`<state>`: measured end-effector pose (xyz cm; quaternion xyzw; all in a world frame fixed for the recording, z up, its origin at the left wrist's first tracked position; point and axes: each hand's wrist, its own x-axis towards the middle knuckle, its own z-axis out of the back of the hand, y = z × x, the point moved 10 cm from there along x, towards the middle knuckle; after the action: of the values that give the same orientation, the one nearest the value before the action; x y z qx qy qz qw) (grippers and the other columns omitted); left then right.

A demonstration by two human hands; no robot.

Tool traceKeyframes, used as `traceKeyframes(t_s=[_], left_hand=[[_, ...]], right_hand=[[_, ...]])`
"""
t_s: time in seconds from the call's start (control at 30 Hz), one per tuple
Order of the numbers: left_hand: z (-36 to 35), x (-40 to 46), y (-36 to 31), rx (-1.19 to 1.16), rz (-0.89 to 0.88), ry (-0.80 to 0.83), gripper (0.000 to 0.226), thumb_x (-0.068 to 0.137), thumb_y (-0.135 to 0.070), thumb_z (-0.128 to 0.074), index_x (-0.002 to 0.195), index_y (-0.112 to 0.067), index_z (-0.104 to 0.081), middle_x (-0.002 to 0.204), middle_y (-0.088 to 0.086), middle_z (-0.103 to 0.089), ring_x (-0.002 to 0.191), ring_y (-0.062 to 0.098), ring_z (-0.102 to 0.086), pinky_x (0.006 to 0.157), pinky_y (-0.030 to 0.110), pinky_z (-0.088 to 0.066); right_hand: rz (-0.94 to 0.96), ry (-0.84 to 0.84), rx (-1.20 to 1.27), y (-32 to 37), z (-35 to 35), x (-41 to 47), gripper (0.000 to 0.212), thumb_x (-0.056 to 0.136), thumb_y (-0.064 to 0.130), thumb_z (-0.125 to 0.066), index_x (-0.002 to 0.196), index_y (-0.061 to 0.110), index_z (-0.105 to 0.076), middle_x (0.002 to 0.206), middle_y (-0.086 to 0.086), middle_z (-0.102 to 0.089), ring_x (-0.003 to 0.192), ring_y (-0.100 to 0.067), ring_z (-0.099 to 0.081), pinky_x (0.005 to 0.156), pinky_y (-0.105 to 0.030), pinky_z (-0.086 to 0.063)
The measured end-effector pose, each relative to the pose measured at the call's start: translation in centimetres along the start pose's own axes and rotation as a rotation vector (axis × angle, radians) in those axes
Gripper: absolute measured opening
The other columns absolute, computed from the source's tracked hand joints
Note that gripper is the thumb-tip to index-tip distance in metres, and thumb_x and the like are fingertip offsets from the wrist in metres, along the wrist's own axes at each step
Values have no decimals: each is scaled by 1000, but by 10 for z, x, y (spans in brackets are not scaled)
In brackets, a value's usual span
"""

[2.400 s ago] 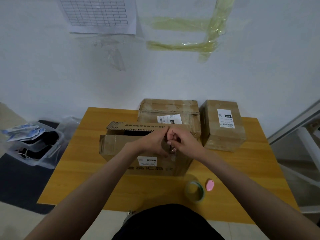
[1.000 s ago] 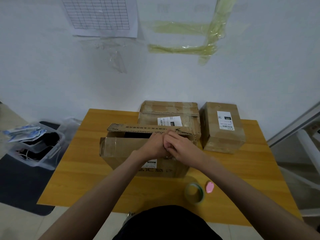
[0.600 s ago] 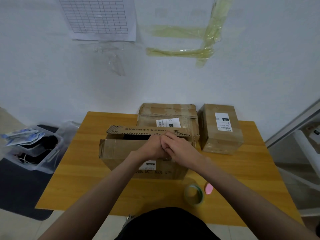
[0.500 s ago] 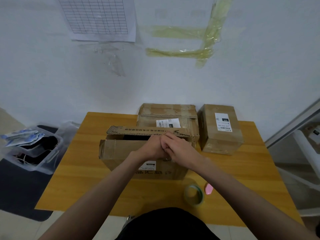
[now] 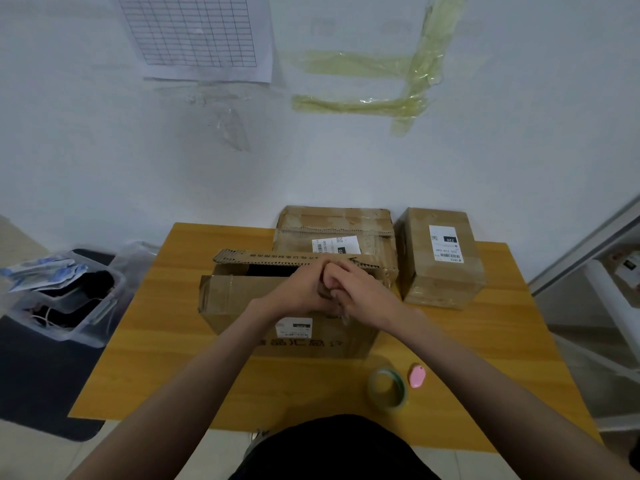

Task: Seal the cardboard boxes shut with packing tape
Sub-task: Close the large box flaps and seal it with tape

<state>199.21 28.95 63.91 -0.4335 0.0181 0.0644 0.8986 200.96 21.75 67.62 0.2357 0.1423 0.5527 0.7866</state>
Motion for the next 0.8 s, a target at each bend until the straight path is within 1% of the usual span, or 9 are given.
traceKeyframes(t_s=[0.07,0.13,0.23,0.3,0.4,0.53,0.6,0.73,0.8], left_hand=[[6,-4,2,-33,19,-8,57,70,-25,-90,117,-22,-58,111,-11,-64,97,-1,-60,84,15,-47],[11,-7,4,-21,29,-34,36,75,-22,-87,102,-14,-64,103,-5,-68,92,6,-62,86,26,-49],[14,-9,5,-3,-2,-56,20,77,-19,-85,89,-13,-70,94,-4,-72,92,12,-66,92,40,-53],[11,-10,5,-1,-11,-48,19,77,-20,-85,89,-16,-71,94,-6,-73,92,11,-67,93,42,-52],[9,-10,2,-17,-8,-41,25,76,-18,-85,95,-16,-69,94,-7,-71,89,9,-65,88,38,-53],[9,-11,6,-61,68,-23,44,77,-15,-84,112,-16,-58,102,-2,-65,90,12,-62,82,31,-50],[11,-9,4,-61,52,-31,40,77,-15,-84,110,-16,-61,102,0,-68,93,15,-64,86,34,-51],[10,-8,-2,-76,20,-23,28,76,-10,-84,98,-10,-68,95,2,-72,85,11,-65,78,19,-48],[9,-8,-5,-71,-2,-18,23,75,-12,-85,93,-11,-71,93,0,-73,87,11,-66,82,19,-49]], right_hand=[[-12,-5,45,-7,1,1,20,94,7,-53,94,24,-43,110,11,-45,95,-12,-51,81,-37,-51],[-35,-18,105,-15,1,2,23,92,3,-56,93,24,-47,106,14,-45,96,-1,-48,84,-29,-47],[-58,-16,175,-23,0,3,28,90,0,-58,89,28,-50,104,13,-49,96,-4,-52,84,-30,-49],[-57,-21,211,-24,0,3,28,90,-1,-59,89,26,-54,106,11,-53,96,-6,-57,83,-28,-53],[-53,-49,235,-24,4,2,27,91,-1,-62,90,25,-55,106,13,-53,93,2,-57,78,-15,-51],[-21,-38,165,-22,6,3,30,91,4,-63,90,32,-51,107,17,-50,97,1,-53,85,-20,-49],[-11,-33,169,-21,7,4,34,90,2,-63,89,33,-51,107,15,-51,97,0,-55,86,-22,-51],[-36,-33,298,-23,8,3,37,90,-4,-62,88,32,-54,105,9,-57,94,-2,-61,76,-22,-56],[-48,-27,351,-26,6,2,31,91,-5,-62,90,25,-56,101,5,-61,89,-5,-65,70,-24,-58]])
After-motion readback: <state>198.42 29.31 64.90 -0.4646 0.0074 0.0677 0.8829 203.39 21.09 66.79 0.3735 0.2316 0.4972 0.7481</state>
